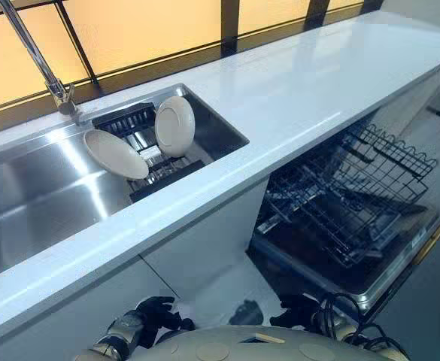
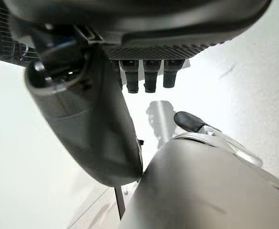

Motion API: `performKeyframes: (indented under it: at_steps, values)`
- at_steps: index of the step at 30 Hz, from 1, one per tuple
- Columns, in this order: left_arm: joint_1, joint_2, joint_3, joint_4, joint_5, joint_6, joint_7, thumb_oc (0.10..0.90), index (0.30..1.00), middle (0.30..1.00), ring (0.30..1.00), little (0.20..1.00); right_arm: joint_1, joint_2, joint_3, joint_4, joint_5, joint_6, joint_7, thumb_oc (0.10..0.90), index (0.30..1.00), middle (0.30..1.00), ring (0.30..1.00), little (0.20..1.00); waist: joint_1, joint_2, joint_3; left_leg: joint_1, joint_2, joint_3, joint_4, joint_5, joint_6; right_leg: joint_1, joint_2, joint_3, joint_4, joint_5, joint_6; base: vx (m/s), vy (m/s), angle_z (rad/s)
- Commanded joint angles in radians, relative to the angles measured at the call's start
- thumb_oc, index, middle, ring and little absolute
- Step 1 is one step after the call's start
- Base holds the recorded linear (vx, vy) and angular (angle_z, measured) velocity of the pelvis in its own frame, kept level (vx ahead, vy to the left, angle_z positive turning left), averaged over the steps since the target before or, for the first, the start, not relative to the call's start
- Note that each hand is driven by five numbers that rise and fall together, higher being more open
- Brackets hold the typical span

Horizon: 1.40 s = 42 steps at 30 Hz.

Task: Pick up plates and place into dishwasher.

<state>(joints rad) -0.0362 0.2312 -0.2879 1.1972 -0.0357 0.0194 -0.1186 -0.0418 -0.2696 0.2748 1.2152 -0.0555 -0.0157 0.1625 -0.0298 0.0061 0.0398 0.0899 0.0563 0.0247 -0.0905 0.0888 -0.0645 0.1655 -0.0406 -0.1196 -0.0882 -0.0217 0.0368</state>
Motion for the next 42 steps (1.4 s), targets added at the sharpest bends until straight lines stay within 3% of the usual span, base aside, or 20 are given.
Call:
performKeyframes:
  at_steps: [1, 6, 11, 22, 28, 30, 33, 35, 42]
  values:
    - [-0.019, 0.004, -0.022, 0.033, 0.049, -0.013, -0.016, 0.8, 0.9, 0.9, 0.9, 0.9, -0.022, 0.016, 0.016, 0.024, 0.004, -0.001, 0.02, 0.8, 0.9, 0.9, 0.9, 0.9, 0.007, -0.02, 0.008, 0.032, -0.108, 0.069, 0.021, -0.129, 0.07, -0.054, 0.033, -0.017, 0.06, -0.014, 0.025, 0.02, -0.271, -0.77]
    - [-0.018, 0.007, -0.03, 0.031, 0.041, -0.039, -0.071, 0.8, 0.9, 0.9, 0.9, 0.9, -0.024, 0.016, 0.02, 0.023, 0.003, 0.002, 0.023, 0.8, 0.9, 0.9, 0.9, 0.9, 0.006, -0.022, 0.009, 0.035, -0.109, 0.072, 0.02, -0.13, 0.07, -0.053, 0.034, -0.016, 0.058, -0.012, 0.026, 0.0, 0.0, 0.0]
    - [-0.058, 0.015, -0.083, -0.067, -0.002, -0.172, -0.139, 0.8, 0.9, 0.9, 0.9, 0.9, -0.032, 0.003, 0.034, 0.002, -0.005, 0.021, 0.039, 0.8, 0.9, 0.9, 0.9, 0.9, -0.001, -0.017, 0.012, 0.039, -0.108, 0.076, 0.013, -0.129, 0.07, -0.057, 0.036, -0.01, 0.06, -0.008, 0.031, 0.0, 0.0, 0.0]
    - [-0.195, 0.05, -0.303, -0.577, -0.16, -0.088, -0.327, 0.8, 0.9, 0.9, 0.9, 0.9, -0.083, -0.029, 0.096, -0.133, 0.054, 0.15, 0.08, 0.8, 0.9, 0.9, 0.9, 0.9, -0.017, -0.021, 0.026, 0.025, -0.104, 0.095, 0.003, -0.122, 0.075, -0.089, 0.04, 0.007, 0.067, 0.013, 0.043, -0.03, -0.03, -0.03]
    - [-0.296, 0.054, -0.359, -1.013, -0.389, 0.016, -0.42, 0.8, 0.9, 0.9, 0.9, 0.9, -0.094, -0.041, 0.125, -0.263, 0.085, 0.267, 0.086, 0.8, 0.9, 0.9, 0.9, 0.9, -0.035, -0.028, 0.038, 0.023, -0.106, 0.101, 0.003, -0.124, 0.081, -0.09, 0.044, 0.023, 0.049, 0.034, 0.046, -0.03, -0.059, -0.07]
    - [-0.331, 0.055, -0.356, -1.165, -0.495, 0.01, -0.444, 0.8, 0.9, 0.9, 0.9, 0.9, -0.087, -0.046, 0.128, -0.299, 0.09, 0.297, 0.086, 0.8, 0.9, 0.9, 0.9, 0.9, -0.041, -0.029, 0.038, 0.022, -0.106, 0.1, 0.003, -0.126, 0.084, -0.09, 0.046, 0.029, 0.044, 0.037, 0.045, -0.02, -0.049, -0.02]
    - [-0.364, 0.061, -0.343, -1.289, -0.577, 0.013, -0.45, 0.8, 0.9, 0.9, 0.9, 0.9, -0.077, -0.055, 0.129, -0.325, 0.084, 0.316, 0.093, 0.8, 0.9, 0.9, 0.9, 0.9, -0.047, -0.029, 0.037, 0.022, -0.106, 0.099, 0.003, -0.127, 0.087, -0.089, 0.048, 0.036, 0.04, 0.039, 0.044, -0.01, -0.038, -0.03]
    - [-0.39, 0.057, -0.33, -1.38, -0.631, -0.027, -0.447, 0.8, 0.9, 0.9, 0.9, 0.9, -0.063, -0.056, 0.133, -0.343, 0.075, 0.324, 0.094, 0.8, 0.9, 0.9, 0.9, 0.9, -0.055, -0.03, 0.034, 0.021, -0.106, 0.1, 0.003, -0.13, 0.088, -0.088, 0.05, 0.043, 0.036, 0.041, 0.042, -0.02, -0.051, -0.04]
    - [-0.491, 0.031, -0.266, -1.562, -0.86, -0.112, -0.264, 0.8, 0.9, 0.9, 0.9, 0.9, -0.016, -0.052, 0.15, -0.346, 0.071, 0.274, 0.072, 0.8, 0.9, 0.9, 0.9, 0.9, -0.073, -0.033, 0.023, 0.016, -0.102, 0.093, 0.003, -0.135, 0.084, -0.083, 0.058, 0.051, 0.018, 0.04, 0.032, -0.03, -0.055, -0.04]
